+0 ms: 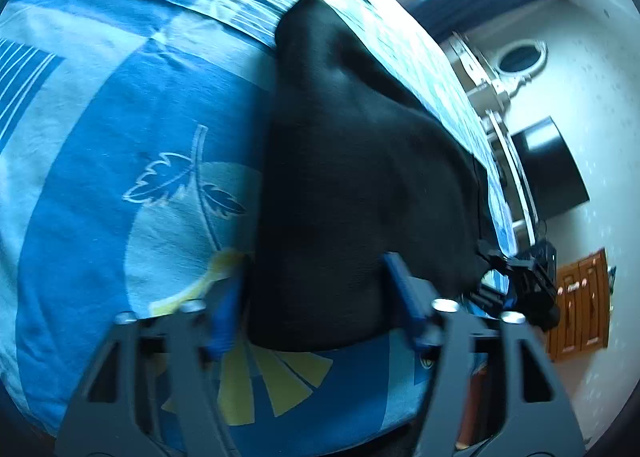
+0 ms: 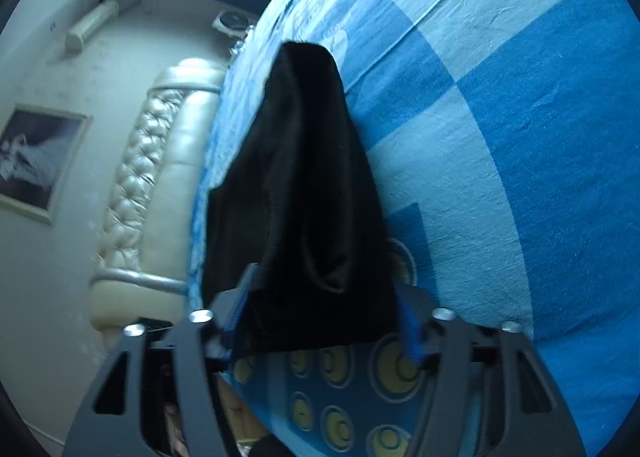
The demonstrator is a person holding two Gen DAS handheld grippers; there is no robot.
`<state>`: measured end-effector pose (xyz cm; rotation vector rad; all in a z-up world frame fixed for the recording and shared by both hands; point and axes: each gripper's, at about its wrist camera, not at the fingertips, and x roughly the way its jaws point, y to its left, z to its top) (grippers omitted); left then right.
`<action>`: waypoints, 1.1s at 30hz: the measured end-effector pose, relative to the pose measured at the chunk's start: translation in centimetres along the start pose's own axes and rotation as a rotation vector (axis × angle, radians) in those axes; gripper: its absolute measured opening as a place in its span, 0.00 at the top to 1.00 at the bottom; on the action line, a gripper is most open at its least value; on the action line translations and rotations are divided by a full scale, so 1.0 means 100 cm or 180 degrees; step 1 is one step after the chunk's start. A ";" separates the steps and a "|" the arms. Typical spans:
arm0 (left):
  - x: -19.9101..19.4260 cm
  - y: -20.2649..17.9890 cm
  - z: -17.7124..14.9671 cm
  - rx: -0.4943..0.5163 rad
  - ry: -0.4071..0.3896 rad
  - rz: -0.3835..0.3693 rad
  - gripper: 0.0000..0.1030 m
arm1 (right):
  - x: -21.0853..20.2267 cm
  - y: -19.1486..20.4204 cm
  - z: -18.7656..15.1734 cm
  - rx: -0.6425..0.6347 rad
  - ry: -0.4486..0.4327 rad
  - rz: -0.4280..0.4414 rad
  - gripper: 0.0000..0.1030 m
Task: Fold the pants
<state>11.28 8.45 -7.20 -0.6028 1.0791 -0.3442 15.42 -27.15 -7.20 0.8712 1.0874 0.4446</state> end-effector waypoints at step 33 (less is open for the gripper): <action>-0.021 -0.016 -0.020 0.0255 0.0069 0.0399 0.68 | -0.019 -0.014 -0.038 0.0121 0.0120 0.0316 0.61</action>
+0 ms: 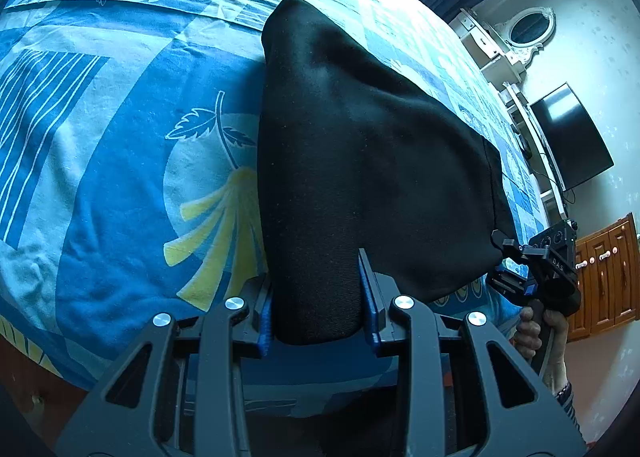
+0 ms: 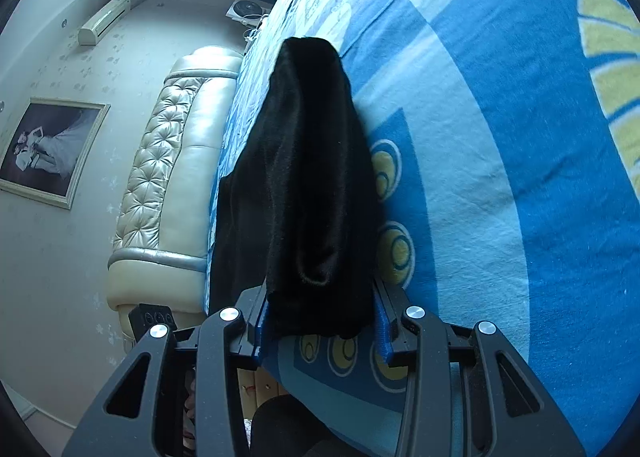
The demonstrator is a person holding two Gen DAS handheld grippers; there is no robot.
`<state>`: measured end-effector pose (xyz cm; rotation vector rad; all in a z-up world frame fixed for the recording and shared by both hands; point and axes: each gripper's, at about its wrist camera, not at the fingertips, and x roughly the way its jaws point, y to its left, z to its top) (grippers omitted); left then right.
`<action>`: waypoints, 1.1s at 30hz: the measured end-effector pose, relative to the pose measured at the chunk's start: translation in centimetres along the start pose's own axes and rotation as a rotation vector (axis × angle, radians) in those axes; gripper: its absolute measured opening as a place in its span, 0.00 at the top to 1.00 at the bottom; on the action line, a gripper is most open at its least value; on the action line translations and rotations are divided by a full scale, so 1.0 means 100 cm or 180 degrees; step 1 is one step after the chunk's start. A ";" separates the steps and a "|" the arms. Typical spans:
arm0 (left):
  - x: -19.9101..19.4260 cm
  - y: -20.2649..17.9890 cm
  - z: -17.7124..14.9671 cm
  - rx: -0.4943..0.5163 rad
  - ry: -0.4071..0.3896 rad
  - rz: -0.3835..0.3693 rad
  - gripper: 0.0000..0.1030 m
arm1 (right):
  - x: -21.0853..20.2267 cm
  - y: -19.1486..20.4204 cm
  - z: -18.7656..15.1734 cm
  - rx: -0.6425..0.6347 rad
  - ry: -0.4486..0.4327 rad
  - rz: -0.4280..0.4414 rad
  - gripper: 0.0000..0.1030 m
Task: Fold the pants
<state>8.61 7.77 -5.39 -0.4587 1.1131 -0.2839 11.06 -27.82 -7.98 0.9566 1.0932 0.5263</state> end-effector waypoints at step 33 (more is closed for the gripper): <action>0.004 0.001 -0.015 0.0166 -0.0147 -0.0081 0.15 | -0.029 -0.017 -0.015 0.0084 -0.0128 0.0371 0.38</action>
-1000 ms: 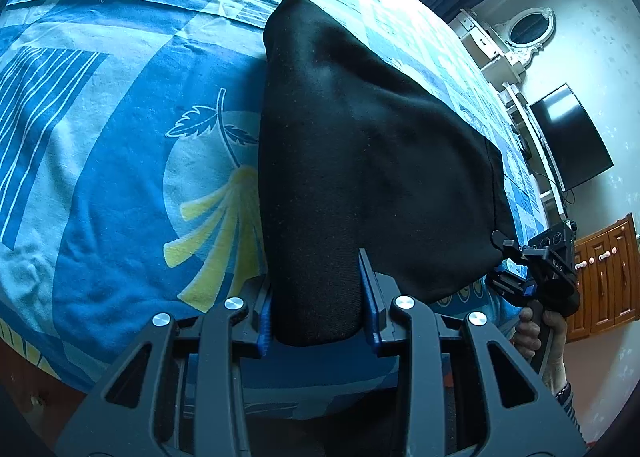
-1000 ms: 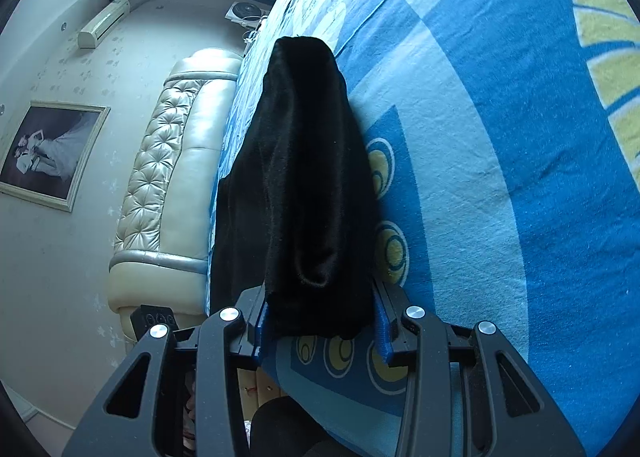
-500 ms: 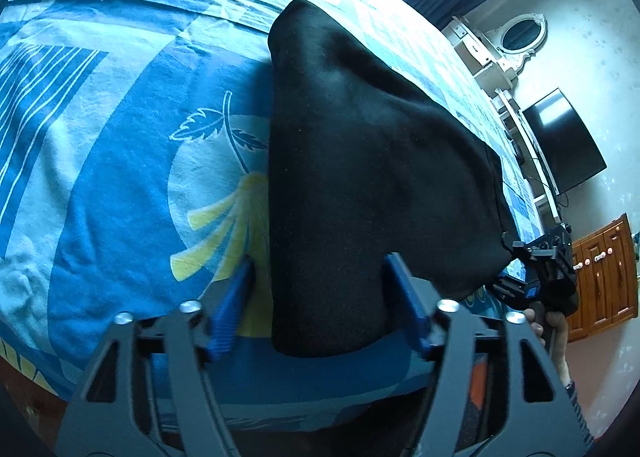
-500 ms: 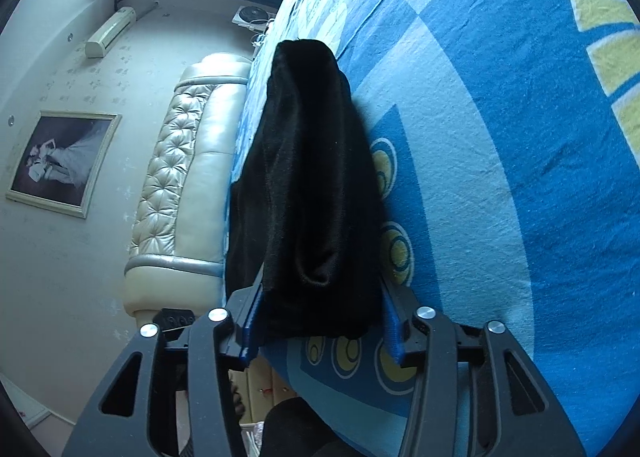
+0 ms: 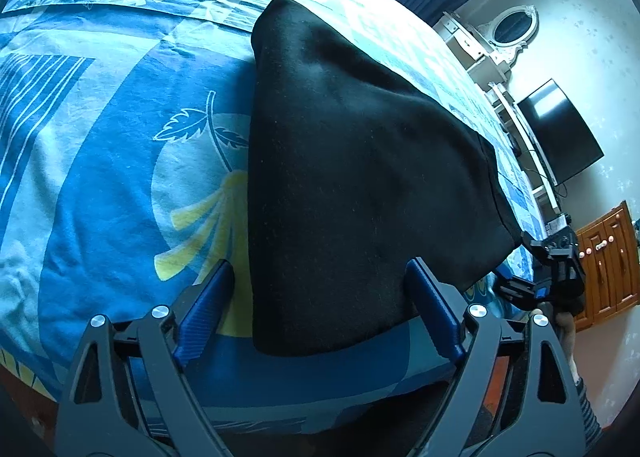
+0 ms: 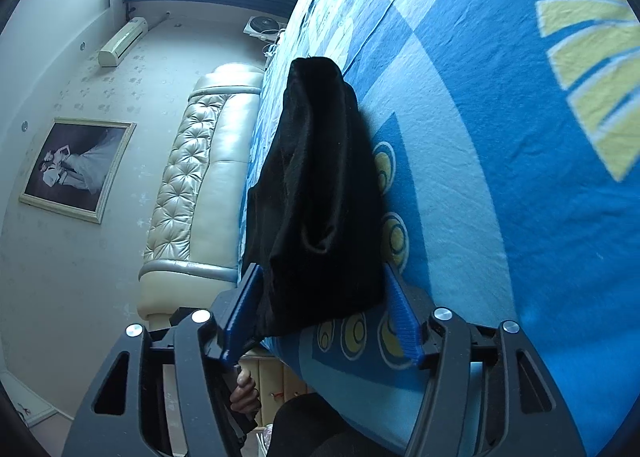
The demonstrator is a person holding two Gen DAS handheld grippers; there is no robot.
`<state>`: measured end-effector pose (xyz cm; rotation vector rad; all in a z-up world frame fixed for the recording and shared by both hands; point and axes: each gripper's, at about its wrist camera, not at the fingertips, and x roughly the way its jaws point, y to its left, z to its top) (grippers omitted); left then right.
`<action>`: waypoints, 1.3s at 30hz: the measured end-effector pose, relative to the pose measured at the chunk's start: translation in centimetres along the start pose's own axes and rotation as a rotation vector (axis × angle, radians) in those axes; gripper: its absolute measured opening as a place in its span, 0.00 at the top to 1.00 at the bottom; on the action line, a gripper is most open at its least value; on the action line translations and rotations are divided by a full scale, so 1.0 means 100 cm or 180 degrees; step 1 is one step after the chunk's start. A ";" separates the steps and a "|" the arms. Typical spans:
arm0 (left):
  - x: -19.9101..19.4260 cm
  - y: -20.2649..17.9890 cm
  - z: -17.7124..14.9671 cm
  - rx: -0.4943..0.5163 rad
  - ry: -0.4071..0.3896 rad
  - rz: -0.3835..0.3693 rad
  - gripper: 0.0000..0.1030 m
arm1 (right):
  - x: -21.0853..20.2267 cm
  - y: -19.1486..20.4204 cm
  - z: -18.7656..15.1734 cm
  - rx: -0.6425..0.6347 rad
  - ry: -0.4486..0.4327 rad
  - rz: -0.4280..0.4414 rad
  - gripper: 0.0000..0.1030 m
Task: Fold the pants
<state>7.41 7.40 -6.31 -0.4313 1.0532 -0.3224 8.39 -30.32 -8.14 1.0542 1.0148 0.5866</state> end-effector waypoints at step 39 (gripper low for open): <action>-0.087 -0.074 -0.069 0.0599 -0.0822 0.1234 0.06 | 0.005 0.099 -0.085 -0.1549 -0.0689 -0.2287 0.17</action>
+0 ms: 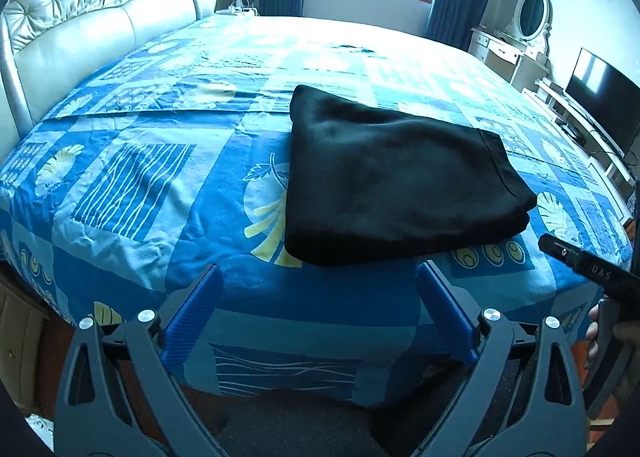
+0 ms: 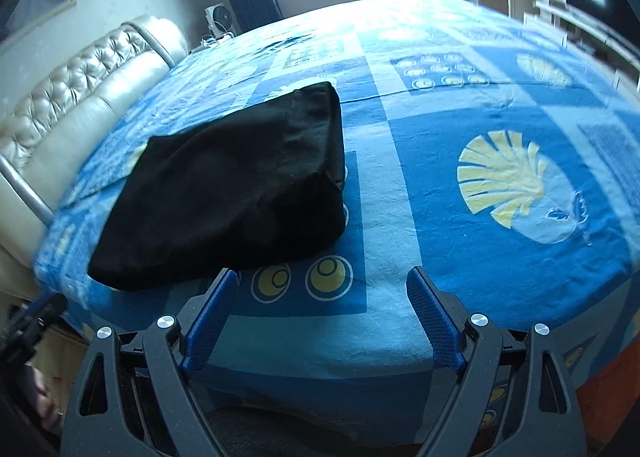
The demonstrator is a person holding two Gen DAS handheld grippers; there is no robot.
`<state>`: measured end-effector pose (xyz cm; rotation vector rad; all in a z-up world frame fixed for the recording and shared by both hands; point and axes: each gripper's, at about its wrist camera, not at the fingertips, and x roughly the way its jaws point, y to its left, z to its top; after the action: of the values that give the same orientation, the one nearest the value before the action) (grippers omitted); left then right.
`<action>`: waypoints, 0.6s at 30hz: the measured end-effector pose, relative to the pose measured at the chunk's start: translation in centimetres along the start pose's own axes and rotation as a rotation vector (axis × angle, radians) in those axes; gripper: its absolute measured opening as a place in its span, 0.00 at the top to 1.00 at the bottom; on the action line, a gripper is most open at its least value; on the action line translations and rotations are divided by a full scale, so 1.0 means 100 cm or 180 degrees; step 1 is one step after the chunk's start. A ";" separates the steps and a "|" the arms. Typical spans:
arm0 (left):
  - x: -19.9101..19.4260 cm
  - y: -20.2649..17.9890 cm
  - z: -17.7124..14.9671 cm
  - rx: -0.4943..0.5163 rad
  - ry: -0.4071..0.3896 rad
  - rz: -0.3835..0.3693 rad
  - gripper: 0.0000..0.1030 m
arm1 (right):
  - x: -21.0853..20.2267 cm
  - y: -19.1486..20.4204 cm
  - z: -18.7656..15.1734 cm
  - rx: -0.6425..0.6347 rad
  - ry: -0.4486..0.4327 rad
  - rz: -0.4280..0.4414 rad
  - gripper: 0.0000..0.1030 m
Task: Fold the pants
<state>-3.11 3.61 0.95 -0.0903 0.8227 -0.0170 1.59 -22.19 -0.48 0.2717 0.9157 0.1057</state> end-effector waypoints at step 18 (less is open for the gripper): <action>0.000 -0.015 -0.005 0.0132 -0.0048 0.0078 0.05 | 0.000 0.017 -0.010 -0.0047 -0.0041 -0.0149 0.17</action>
<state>-3.46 2.04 0.73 -0.0413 0.8080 -0.0102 0.84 -20.38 -0.61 0.2368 0.9078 0.0673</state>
